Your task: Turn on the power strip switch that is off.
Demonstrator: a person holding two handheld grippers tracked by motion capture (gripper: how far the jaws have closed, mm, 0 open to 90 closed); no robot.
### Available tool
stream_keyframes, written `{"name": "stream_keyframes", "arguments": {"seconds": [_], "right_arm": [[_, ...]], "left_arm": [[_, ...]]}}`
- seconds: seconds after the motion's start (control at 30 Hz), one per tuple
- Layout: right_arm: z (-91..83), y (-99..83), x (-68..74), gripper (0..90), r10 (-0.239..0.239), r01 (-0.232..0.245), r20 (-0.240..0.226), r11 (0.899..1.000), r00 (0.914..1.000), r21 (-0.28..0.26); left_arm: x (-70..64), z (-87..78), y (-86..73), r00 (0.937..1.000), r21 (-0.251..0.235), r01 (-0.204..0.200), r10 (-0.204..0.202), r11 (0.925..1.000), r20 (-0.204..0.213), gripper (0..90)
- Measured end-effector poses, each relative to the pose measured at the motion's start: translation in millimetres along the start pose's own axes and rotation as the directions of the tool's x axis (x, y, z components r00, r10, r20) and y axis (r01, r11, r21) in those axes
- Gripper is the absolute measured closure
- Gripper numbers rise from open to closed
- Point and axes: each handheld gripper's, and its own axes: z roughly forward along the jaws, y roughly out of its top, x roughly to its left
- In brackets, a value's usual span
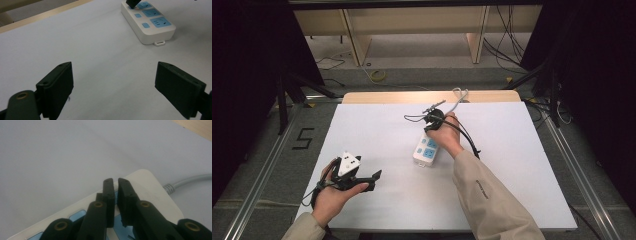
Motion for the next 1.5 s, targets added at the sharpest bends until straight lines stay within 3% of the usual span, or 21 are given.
{"name": "stream_keyframes", "arguments": {"seconds": [0.23, 0.53, 0.73, 1.2, 1.5], "right_arm": [[-9.9, -2.0, -4.3, 75.1, -0.002, 0.002, 0.009, 0.999, 1.0, -0.032], [-22.8, -10.5, -9.3, 61.2, 0.006, -0.007, -0.042, 0.999, 0.9991, -0.039], [-38.0, -20.1, -16.5, 56.2, 0.005, -0.008, -0.044, 0.998, 0.999, -0.069], [-78.5, -58.5, -33.0, 51.9, 0.047, -0.052, -0.047, 0.992, 0.9978, -0.111], [-94.2, -76.7, -33.2, 49.4, 0.036, -0.042, -0.048, 0.992, 0.9982, -0.118]], "left_arm": [[-0.5, 0.3, 0.0, 1.0, 0.0, 0.003, -0.003, 1.0, -0.001, 14.8], [0.4, 0.8, -0.9, 1.0, 0.004, 0.009, -0.009, 1.0, 0.0, 15.1], [1.9, 0.9, -1.7, 0.9999, 0.01, 0.012, -0.012, 0.9999, -0.003, 15.1], [1.8, 1.8, -2.9, 0.9999, 0.024, 0.014, -0.014, 0.9996, -0.004, 15.1], [2.4, 2.0, -3.7, 0.9998, 0.029, 0.021, -0.021, 0.9993, 0.0, 15.1]]}}
